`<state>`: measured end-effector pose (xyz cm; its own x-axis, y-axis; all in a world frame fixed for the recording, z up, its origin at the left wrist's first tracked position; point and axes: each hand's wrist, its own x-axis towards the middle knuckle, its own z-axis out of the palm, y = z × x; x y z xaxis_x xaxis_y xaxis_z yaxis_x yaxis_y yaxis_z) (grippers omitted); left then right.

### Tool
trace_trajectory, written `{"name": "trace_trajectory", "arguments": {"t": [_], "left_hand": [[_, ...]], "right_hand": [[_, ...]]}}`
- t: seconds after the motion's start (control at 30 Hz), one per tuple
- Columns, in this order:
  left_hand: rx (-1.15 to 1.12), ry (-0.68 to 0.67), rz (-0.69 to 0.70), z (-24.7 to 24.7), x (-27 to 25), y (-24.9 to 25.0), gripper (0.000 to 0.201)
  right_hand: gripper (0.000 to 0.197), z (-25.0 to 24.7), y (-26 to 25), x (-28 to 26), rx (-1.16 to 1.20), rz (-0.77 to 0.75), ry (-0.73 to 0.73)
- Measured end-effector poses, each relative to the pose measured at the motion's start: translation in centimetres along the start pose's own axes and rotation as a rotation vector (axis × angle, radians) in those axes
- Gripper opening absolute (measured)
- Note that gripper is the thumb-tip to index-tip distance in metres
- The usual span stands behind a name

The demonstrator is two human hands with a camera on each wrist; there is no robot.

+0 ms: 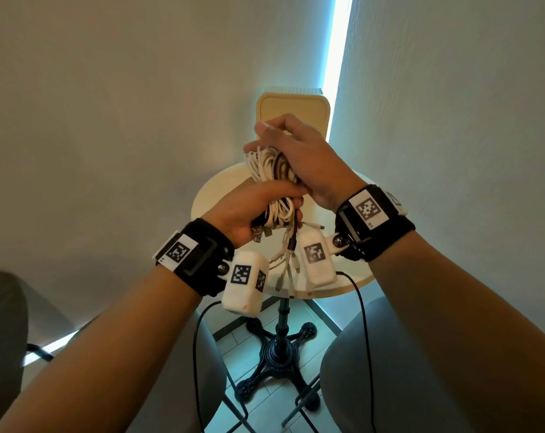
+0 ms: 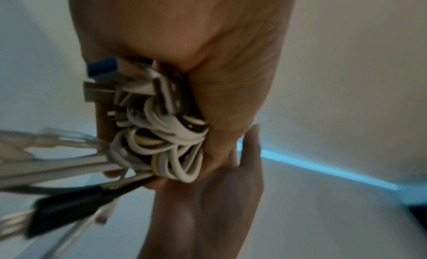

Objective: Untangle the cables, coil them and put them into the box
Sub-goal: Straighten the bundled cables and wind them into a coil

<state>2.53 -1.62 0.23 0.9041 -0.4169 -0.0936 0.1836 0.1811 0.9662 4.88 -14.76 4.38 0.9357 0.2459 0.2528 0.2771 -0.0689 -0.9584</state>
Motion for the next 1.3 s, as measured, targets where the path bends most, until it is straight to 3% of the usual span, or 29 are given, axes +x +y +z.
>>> {"name": "trace_trajectory", "arguments": {"t": [0.13,0.23,0.33,0.47,0.8,0.97,1.1,1.2,1.3], "left_hand": [[0.142,-0.010,0.017,0.8,-0.5,0.1,0.008],[0.225,0.023,0.027,0.9,-0.8,0.1,0.018],[0.274,0.030,0.061,1.2,-1.0,-0.1,0.013],[0.328,0.077,0.093,1.5,-0.9,-1.0,0.020],[0.285,0.139,0.159,1.9,-0.5,-2.3,0.029],[0.264,0.142,0.139,1.3,-0.3,-1.8,0.017],[0.118,0.237,0.101,-0.6,0.3,-0.3,0.001],[-0.079,0.175,0.110,-1.5,0.6,1.2,0.006],[-0.052,0.224,0.112,-2.2,0.9,1.8,0.019]], "right_hand": [[0.055,-0.1,-1.6,-0.4,0.055,0.110,-0.210],[0.060,-0.1,-1.8,-0.5,0.108,0.129,-0.237],[0.063,0.5,-1.5,-0.2,0.010,0.122,-0.122],[0.060,1.6,-0.9,-0.1,-0.005,0.175,0.037],[0.058,2.5,0.3,-0.2,-0.219,0.071,0.228],[0.062,1.5,0.6,-0.2,-0.137,-0.022,0.115],[0.049,-0.3,0.4,-0.5,-0.164,-0.013,0.000],[0.054,-0.9,2.0,-1.7,-0.236,0.108,-0.206],[0.045,-0.3,3.0,-2.8,-0.228,0.122,-0.358]]}}
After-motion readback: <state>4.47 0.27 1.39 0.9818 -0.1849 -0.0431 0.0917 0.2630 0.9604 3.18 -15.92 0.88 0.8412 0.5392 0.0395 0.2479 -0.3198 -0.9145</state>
